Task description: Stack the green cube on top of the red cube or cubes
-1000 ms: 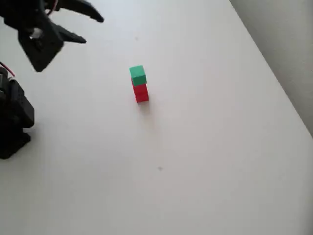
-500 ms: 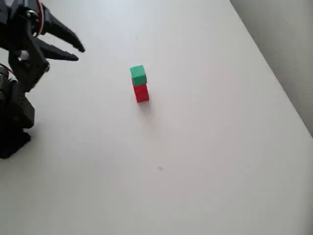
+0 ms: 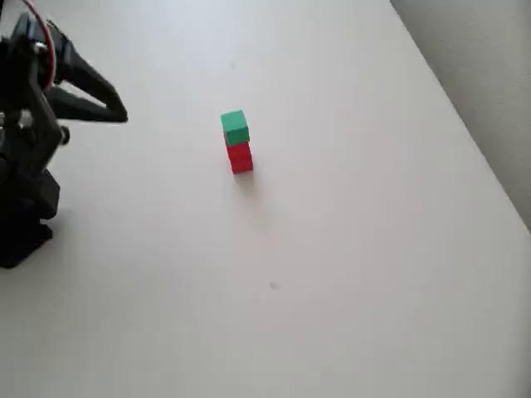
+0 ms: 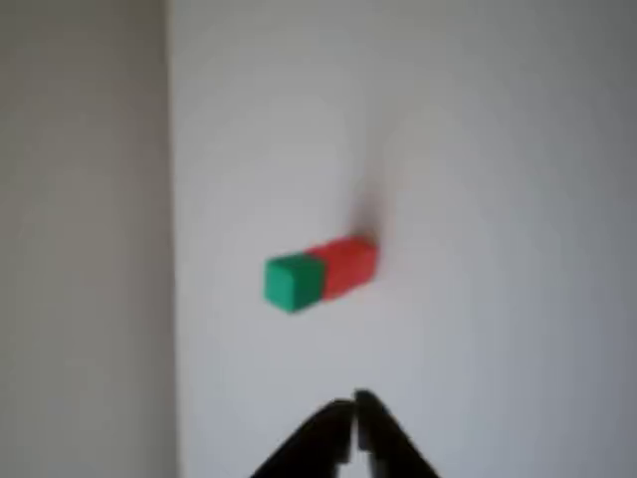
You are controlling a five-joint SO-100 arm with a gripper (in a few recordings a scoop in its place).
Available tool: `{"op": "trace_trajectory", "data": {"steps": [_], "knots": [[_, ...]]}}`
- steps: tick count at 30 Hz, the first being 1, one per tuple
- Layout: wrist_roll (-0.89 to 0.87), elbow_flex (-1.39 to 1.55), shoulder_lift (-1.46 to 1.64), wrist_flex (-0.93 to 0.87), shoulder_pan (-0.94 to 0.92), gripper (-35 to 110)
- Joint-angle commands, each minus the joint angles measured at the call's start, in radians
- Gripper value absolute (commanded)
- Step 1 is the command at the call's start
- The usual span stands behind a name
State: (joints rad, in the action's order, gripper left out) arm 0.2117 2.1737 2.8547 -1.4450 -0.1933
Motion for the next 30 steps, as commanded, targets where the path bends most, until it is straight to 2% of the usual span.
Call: {"op": "trace_trajectory", "data": {"steps": [1, 12, 30], "knots": [[0.011, 0.107, 0.107, 0.066, -0.018, -2], [0.017, 0.339, 0.221, 0.133, -0.034, -2], [0.067, 0.638, 0.437, 0.147, -0.051, -2]]}}
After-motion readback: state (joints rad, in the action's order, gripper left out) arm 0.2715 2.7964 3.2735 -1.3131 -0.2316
